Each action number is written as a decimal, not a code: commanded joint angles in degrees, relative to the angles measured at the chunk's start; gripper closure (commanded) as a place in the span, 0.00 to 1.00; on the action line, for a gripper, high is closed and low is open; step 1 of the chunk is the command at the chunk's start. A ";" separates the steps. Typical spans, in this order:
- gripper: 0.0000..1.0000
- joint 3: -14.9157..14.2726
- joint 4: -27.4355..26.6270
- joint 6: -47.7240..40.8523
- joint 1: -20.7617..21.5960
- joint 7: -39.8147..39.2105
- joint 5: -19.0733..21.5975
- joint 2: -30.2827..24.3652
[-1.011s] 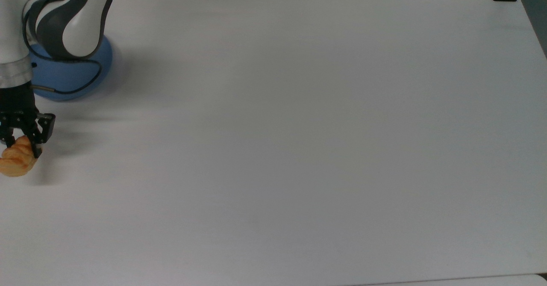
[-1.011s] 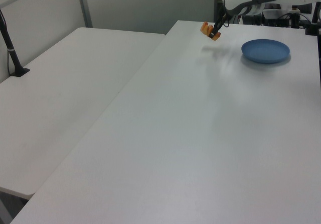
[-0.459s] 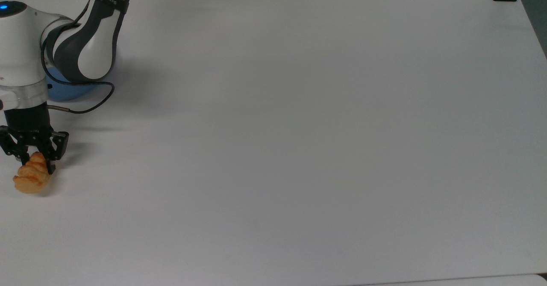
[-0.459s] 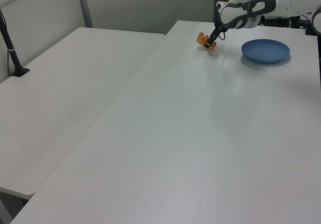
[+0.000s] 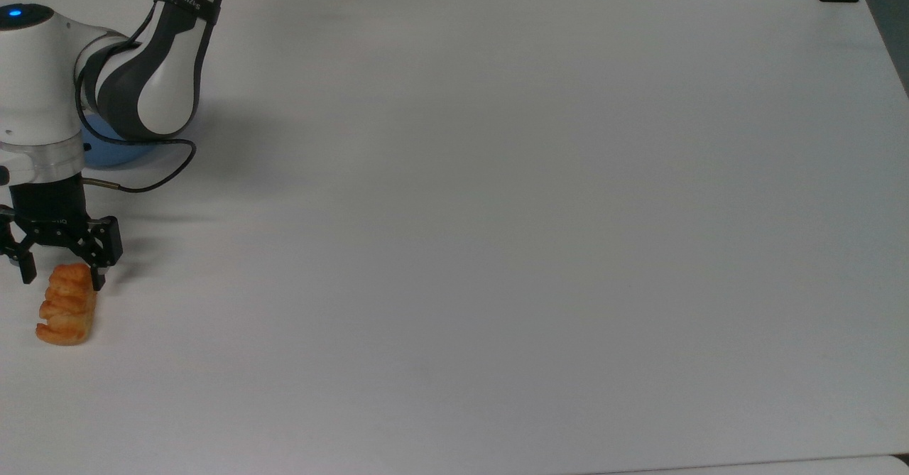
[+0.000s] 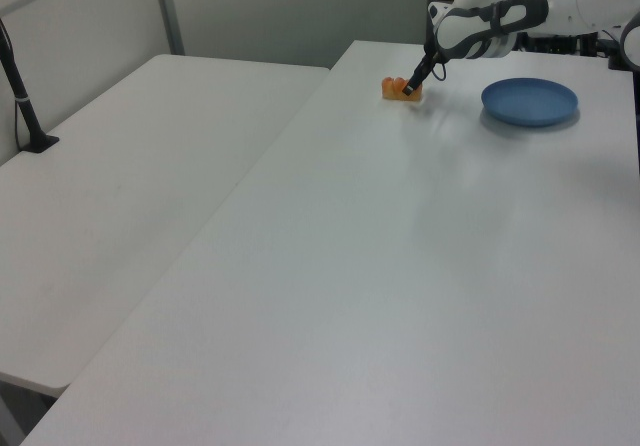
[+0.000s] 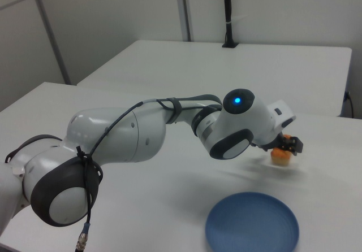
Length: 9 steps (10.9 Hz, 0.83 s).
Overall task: Put the bread on the table
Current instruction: 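Lower the bread roll onto the table and open the gripper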
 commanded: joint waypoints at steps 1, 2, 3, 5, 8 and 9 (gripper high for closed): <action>0.00 0.11 -0.59 1.33 0.29 0.92 -0.78 -0.99; 0.00 0.11 -2.52 0.98 0.20 0.92 -0.86 -3.88; 0.00 0.20 -5.41 0.72 0.12 0.92 -0.86 -7.73; 0.00 0.20 -13.57 -1.29 0.38 0.92 -0.86 -16.69; 0.00 -0.42 -18.61 -18.55 0.20 2.66 -0.86 -29.09; 0.00 -0.77 -19.23 -26.02 -0.06 7.03 -1.04 -33.13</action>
